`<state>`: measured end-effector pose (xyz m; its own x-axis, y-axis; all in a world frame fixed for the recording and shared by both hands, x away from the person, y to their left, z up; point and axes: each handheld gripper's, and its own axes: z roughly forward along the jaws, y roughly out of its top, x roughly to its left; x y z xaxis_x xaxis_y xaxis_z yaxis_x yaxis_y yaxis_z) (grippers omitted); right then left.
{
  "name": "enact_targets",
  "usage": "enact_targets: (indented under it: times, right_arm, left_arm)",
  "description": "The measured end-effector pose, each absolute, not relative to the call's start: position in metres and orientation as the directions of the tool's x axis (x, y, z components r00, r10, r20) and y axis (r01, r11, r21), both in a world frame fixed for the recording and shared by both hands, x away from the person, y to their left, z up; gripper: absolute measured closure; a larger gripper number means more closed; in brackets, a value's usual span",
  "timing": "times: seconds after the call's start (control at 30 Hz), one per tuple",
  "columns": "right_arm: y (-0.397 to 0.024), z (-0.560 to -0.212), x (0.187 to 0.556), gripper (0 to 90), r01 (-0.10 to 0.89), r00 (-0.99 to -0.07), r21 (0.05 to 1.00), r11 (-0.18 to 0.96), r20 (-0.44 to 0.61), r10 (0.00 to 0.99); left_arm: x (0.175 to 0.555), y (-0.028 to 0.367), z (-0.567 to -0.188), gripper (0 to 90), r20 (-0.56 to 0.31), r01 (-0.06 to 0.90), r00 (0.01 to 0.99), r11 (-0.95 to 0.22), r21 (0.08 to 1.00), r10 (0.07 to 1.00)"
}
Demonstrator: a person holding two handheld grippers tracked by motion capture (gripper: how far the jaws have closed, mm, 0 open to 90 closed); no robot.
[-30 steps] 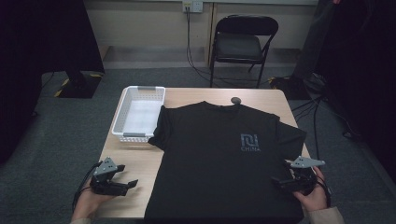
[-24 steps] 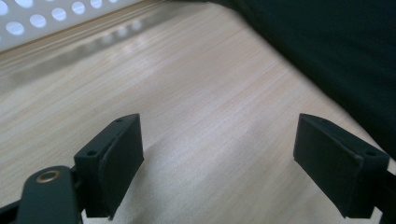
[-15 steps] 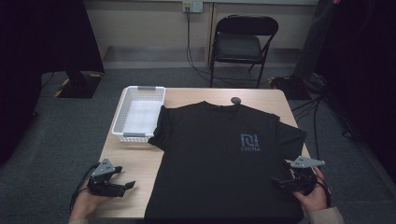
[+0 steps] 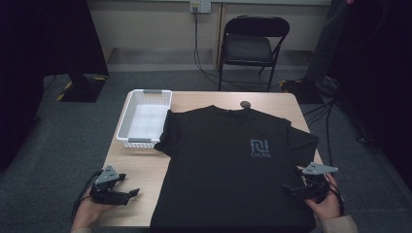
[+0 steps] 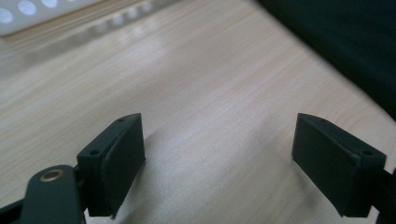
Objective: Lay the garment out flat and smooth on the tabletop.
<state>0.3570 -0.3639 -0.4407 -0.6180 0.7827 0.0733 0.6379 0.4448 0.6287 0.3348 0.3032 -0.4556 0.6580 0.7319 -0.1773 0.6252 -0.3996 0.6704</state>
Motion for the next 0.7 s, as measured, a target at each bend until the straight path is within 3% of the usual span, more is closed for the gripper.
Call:
enact_targets:
  times: [0.7]
  right_arm:
    - [-0.364,-0.4408,0.3569,8.9,0.637,-0.618,0.629,0.445,0.072,0.782]
  left_arm:
    - [0.3351,0.2993,-0.4572,9.1,-0.129,0.613,0.666,-0.44,0.656,0.735]
